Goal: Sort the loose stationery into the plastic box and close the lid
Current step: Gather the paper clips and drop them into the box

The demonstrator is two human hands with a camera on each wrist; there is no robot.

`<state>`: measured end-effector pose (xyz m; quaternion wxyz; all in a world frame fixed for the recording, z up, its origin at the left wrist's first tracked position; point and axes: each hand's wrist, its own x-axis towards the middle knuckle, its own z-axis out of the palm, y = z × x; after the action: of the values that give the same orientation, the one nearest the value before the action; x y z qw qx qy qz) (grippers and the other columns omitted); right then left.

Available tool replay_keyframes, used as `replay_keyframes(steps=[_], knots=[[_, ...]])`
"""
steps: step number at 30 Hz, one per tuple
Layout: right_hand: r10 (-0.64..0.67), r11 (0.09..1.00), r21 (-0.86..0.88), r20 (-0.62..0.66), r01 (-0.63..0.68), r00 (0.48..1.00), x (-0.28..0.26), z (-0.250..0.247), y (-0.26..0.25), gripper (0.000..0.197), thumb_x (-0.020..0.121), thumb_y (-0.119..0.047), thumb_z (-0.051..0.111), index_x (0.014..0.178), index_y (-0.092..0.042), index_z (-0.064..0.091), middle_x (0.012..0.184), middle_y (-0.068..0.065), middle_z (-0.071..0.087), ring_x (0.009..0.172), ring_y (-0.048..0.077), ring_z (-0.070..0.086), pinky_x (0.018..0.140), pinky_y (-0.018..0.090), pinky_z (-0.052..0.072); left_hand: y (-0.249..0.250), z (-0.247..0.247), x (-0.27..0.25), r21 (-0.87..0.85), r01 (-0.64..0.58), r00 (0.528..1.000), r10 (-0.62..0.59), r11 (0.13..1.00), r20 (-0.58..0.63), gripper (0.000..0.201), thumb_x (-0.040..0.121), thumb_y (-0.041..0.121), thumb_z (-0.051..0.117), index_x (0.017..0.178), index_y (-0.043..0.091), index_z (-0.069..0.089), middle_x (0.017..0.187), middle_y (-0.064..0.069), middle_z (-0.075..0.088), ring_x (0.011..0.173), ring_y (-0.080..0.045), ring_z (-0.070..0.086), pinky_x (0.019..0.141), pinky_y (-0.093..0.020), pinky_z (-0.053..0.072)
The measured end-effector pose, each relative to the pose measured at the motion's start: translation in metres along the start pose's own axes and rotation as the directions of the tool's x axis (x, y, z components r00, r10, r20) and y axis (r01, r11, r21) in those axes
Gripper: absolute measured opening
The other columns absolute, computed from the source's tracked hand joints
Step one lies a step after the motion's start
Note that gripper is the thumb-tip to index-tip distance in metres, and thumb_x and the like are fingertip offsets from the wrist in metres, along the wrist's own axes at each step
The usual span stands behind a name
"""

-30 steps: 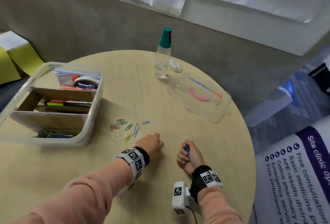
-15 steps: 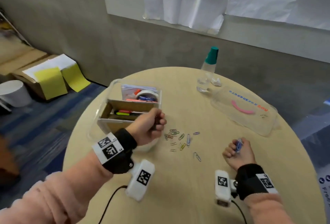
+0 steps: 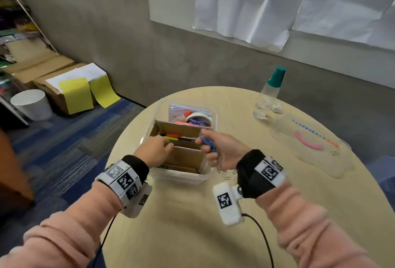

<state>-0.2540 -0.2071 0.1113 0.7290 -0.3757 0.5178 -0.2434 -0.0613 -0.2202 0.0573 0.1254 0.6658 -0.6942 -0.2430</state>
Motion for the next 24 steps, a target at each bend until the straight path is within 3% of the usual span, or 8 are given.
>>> replay_keyframes(steps=[3, 7, 9, 10, 13, 18, 22, 24], knots=[[0.004, 0.886, -0.463, 0.001, -0.003, 1.0, 0.016, 0.03, -0.005, 0.034, 0.097, -0.039, 0.038, 0.086, -0.017, 0.06, 0.062, -0.003, 0.039, 0.046, 0.008, 0.032, 0.041, 0.018, 0.027, -0.009, -0.001, -0.005, -0.16, 0.006, 0.987, -0.031, 0.987, -0.155, 0.034, 0.097, 0.027, 0.039, 0.092, 0.008, 0.067, 0.089, -0.011, 0.066, 0.083, -0.024, 0.059, 0.076, -0.032, 0.045], [-0.096, 0.407, -0.907, 0.079, 0.112, 0.992, 0.033, 0.066, -0.003, 0.035, 0.1, -0.029, 0.034, 0.115, -0.008, 0.059, 0.095, 0.009, 0.058, 0.088, 0.022, 0.056, 0.076, 0.03, 0.045, -0.016, 0.009, -0.018, -0.34, -0.109, 0.952, 0.0, 0.934, -0.306, 0.03, 0.098, 0.023, 0.038, 0.09, 0.014, 0.065, 0.084, -0.003, 0.066, 0.08, -0.016, 0.057, 0.073, -0.03, 0.045], [-0.12, 0.16, -0.974, 0.142, 0.16, 0.983, 0.04, 0.081, 0.004, 0.035, 0.1, -0.019, 0.033, 0.124, -0.002, 0.052, 0.119, 0.017, 0.058, 0.11, 0.03, 0.055, 0.094, 0.036, 0.042, -0.016, 0.013, -0.021, -0.396, -0.148, 0.915, -0.026, 0.906, -0.403, 0.028, 0.098, 0.02, 0.038, 0.089, 0.015, 0.064, 0.082, 0.0, 0.064, 0.075, -0.008, 0.056, 0.067, -0.021, 0.044], [-0.13, 0.122, -0.976, 0.166, 0.182, 0.978, 0.043, 0.086, 0.008, 0.033, 0.1, -0.015, 0.034, 0.124, 0.0, 0.051, 0.122, 0.019, 0.056, 0.113, 0.032, 0.054, 0.097, 0.038, 0.042, -0.015, 0.015, -0.022, -0.412, -0.16, 0.897, -0.042, 0.897, -0.44, 0.028, 0.098, 0.018, 0.038, 0.087, 0.016, 0.063, 0.081, 0.001, 0.063, 0.074, -0.004, 0.054, 0.065, -0.017, 0.042], [-0.177, 0.236, -0.931, 0.242, 0.28, 0.954, 0.046, 0.084, 0.018, 0.03, 0.097, -0.01, 0.038, 0.122, 0.002, 0.051, 0.121, 0.022, 0.057, 0.111, 0.035, 0.055, 0.097, 0.041, 0.044, -0.015, 0.016, -0.023, -0.438, -0.185, 0.872, -0.058, 0.88, -0.486, 0.027, 0.098, 0.017, 0.037, 0.085, 0.017, 0.062, 0.079, 0.001, 0.062, 0.073, 0.0, 0.053, 0.063, -0.013, 0.039], [-0.321, 0.628, -0.705, 0.152, 0.331, 0.935, 0.034, 0.044, 0.028, 0.037, 0.098, -0.012, 0.037, 0.132, -0.016, 0.051, 0.132, 0.007, 0.055, 0.122, 0.02, 0.05, 0.107, 0.034, 0.037, -0.015, 0.017, -0.025, -0.435, -0.172, 0.885, -0.055, 0.884, -0.462, 0.027, 0.098, 0.019, 0.038, 0.086, 0.019, 0.062, 0.082, -0.002, 0.064, 0.078, -0.014, 0.056, 0.064, -0.014, 0.039], [-0.522, 0.826, -0.347, -0.176, 0.444, 0.835, 0.009, -0.027, 0.024, 0.035, 0.091, 0.007, 0.034, 0.092, -0.01, 0.065, 0.096, 0.012, 0.066, 0.082, 0.02, 0.068, 0.074, 0.015, 0.053, 0.005, 0.016, -0.029, -0.5, -0.162, 0.913, -0.063, 0.851, -0.404, 0.027, 0.098, 0.023, 0.037, 0.087, 0.021, 0.062, 0.086, 0.002, 0.063, 0.087, -0.013, 0.056, 0.067, -0.012, 0.037], [-0.522, 0.85, -0.304, -0.382, 0.43, 0.763, 0.0, -0.069, 0.031, 0.033, 0.091, 0.008, 0.034, 0.092, -0.007, 0.064, 0.091, 0.012, 0.065, 0.071, 0.016, 0.064, 0.061, 0.011, 0.05, 0.03, 0.018, -0.037, -0.497, -0.214, 0.921, 0.006, 0.841, -0.388, 0.025, 0.098, 0.024, 0.038, 0.087, 0.026, 0.061, 0.085, 0.008, 0.062, 0.085, -0.004, 0.056, 0.067, -0.01, 0.038]])
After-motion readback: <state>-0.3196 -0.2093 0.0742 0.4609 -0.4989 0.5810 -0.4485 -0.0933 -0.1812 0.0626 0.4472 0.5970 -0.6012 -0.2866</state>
